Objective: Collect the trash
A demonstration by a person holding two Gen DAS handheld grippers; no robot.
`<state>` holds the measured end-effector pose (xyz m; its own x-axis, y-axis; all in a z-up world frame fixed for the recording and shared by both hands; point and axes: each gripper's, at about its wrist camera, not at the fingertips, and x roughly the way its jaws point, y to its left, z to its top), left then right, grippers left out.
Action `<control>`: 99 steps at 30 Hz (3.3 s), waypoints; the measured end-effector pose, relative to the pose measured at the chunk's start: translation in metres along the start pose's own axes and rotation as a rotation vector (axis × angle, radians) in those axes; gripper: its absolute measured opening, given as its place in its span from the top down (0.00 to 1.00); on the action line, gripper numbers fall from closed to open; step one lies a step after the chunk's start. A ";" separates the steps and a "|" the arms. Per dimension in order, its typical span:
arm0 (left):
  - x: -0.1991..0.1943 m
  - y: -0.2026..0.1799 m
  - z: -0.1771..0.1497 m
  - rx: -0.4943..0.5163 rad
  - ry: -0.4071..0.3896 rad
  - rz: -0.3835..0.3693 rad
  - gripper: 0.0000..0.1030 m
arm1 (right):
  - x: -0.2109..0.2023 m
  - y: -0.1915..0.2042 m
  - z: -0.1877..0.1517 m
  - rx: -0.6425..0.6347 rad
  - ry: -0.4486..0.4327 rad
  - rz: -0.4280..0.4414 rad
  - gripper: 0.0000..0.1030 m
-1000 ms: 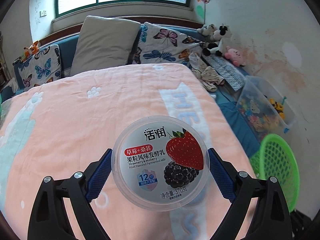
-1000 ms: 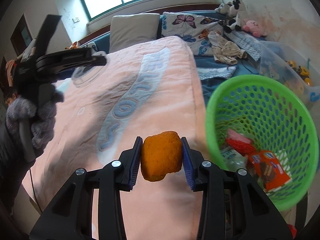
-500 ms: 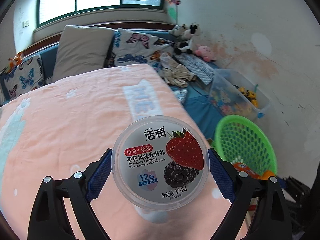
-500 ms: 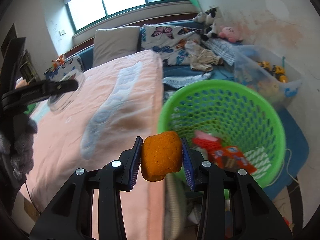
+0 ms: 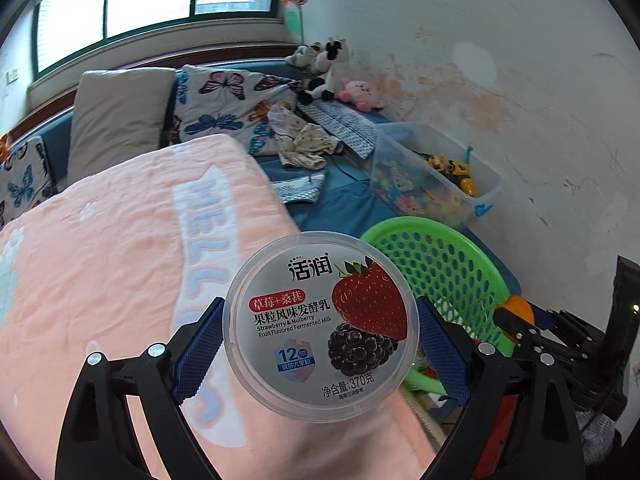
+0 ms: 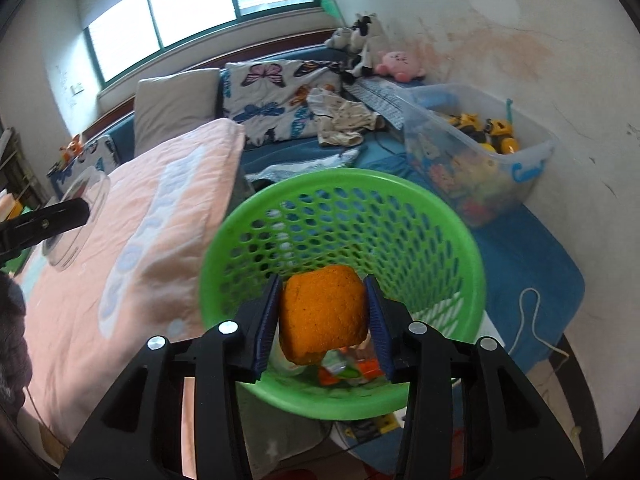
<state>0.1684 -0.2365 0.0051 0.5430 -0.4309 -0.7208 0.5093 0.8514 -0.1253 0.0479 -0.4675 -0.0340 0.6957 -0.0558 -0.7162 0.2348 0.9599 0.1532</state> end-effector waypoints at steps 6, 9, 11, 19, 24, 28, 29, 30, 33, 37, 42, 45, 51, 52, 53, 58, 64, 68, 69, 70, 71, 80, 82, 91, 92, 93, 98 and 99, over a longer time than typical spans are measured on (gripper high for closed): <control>0.015 -0.026 0.006 0.043 0.019 -0.025 0.14 | 0.002 -0.014 -0.003 0.034 0.000 -0.004 0.46; 0.026 -0.039 0.008 0.060 0.036 -0.039 0.14 | -0.002 -0.017 -0.007 0.041 -0.003 -0.003 0.46; 0.032 -0.045 0.008 0.068 0.048 -0.050 0.14 | -0.005 -0.019 -0.008 0.047 -0.004 -0.002 0.44; 0.052 -0.070 0.007 0.106 0.085 -0.068 0.13 | -0.018 -0.026 -0.018 0.062 -0.020 -0.008 0.35; 0.060 -0.079 0.006 0.126 0.099 -0.078 0.13 | -0.022 -0.028 -0.024 0.073 -0.019 -0.003 0.32; 0.065 -0.083 0.004 0.132 0.107 -0.081 0.13 | -0.023 -0.027 -0.026 0.081 -0.018 0.002 0.32; 0.066 -0.083 0.004 0.132 0.110 -0.083 0.13 | -0.024 -0.027 -0.027 0.082 -0.018 0.003 0.32; 0.067 -0.084 0.004 0.132 0.113 -0.092 0.13 | -0.024 -0.027 -0.028 0.083 -0.018 0.004 0.32; 0.067 -0.084 0.003 0.135 0.114 -0.093 0.12 | -0.024 -0.025 -0.029 0.086 -0.018 0.007 0.32; 0.065 -0.082 0.001 0.136 0.112 -0.098 0.12 | -0.026 -0.024 -0.031 0.090 -0.023 0.011 0.30; 0.061 -0.080 0.002 0.144 0.104 -0.102 0.11 | -0.029 -0.019 -0.032 0.092 -0.032 0.013 0.29; 0.057 -0.081 0.003 0.150 0.095 -0.100 0.11 | -0.032 -0.016 -0.033 0.093 -0.037 0.014 0.29; 0.049 -0.072 0.002 0.134 0.086 -0.097 0.10 | -0.035 -0.014 -0.035 0.088 -0.039 0.012 0.29; 0.048 -0.070 0.001 0.131 0.085 -0.096 0.10 | -0.035 -0.014 -0.034 0.087 -0.040 0.012 0.29; 0.046 -0.068 0.000 0.129 0.084 -0.094 0.10 | -0.036 -0.013 -0.034 0.086 -0.041 0.012 0.29; 0.035 -0.056 -0.003 0.111 0.070 -0.077 0.09 | -0.042 -0.008 -0.036 0.079 -0.050 0.016 0.24; 0.017 -0.033 -0.012 0.089 0.051 -0.038 0.09 | -0.049 0.007 -0.038 0.052 -0.063 0.027 0.23; 0.004 -0.018 -0.020 0.079 0.039 -0.004 0.09 | -0.052 0.017 -0.039 0.039 -0.068 0.033 0.20; 0.001 -0.014 -0.022 0.077 0.036 0.003 0.09 | -0.053 0.021 -0.040 0.035 -0.069 0.037 0.19; -0.002 -0.010 -0.025 0.075 0.031 0.013 0.09 | -0.053 0.023 -0.040 0.033 -0.068 0.041 0.19; -0.006 -0.005 -0.027 0.073 0.025 0.019 0.09 | -0.054 0.027 -0.041 0.028 -0.068 0.045 0.18; -0.047 0.031 -0.054 0.041 -0.019 0.105 0.09 | -0.063 0.060 -0.046 -0.030 -0.082 0.070 0.12; -0.056 0.038 -0.061 0.028 -0.028 0.122 0.09 | -0.065 0.069 -0.047 -0.040 -0.081 0.080 0.11; -0.095 0.069 -0.093 -0.015 -0.064 0.215 0.09 | -0.071 0.104 -0.059 -0.109 -0.076 0.096 0.09; -0.099 0.073 -0.096 -0.022 -0.070 0.226 0.09 | -0.071 0.107 -0.060 -0.113 -0.074 0.101 0.09; -0.103 0.078 -0.099 -0.032 -0.073 0.235 0.09 | -0.071 0.109 -0.061 -0.116 -0.072 0.104 0.08; -0.120 0.095 -0.114 -0.082 -0.090 0.278 0.09 | -0.071 0.123 -0.067 -0.139 -0.063 0.122 0.08; -0.122 0.097 -0.117 -0.090 -0.093 0.293 0.09 | -0.072 0.126 -0.068 -0.146 -0.063 0.127 0.07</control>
<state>0.0737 -0.0660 0.0015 0.7187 -0.1849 -0.6703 0.2627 0.9647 0.0156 -0.0187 -0.3235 -0.0098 0.7554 0.0558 -0.6529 0.0445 0.9897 0.1361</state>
